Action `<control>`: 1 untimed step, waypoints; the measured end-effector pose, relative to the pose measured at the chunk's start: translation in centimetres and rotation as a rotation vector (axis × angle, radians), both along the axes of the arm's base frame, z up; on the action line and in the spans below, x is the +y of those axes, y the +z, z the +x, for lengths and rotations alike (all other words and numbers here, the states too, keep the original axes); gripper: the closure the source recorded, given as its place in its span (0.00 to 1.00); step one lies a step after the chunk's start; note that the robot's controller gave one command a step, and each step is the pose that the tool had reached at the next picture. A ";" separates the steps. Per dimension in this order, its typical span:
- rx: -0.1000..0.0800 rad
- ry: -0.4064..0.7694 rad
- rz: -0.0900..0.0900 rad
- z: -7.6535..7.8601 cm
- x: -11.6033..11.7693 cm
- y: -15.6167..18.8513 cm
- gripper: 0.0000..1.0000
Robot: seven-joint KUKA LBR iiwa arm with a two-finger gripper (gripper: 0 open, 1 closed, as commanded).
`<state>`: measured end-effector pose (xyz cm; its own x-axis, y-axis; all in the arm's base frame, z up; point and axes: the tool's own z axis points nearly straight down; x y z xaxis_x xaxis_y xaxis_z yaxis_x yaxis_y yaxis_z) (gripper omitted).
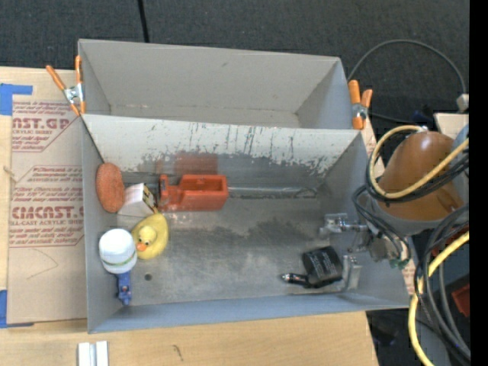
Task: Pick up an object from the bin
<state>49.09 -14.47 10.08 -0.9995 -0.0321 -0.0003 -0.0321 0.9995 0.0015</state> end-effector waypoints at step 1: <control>0.000 0.009 -0.001 0.2 -0.3 -3.3 0.00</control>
Offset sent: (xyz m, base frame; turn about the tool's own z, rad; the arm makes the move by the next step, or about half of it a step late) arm -0.0074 0.0094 -0.0308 0.0953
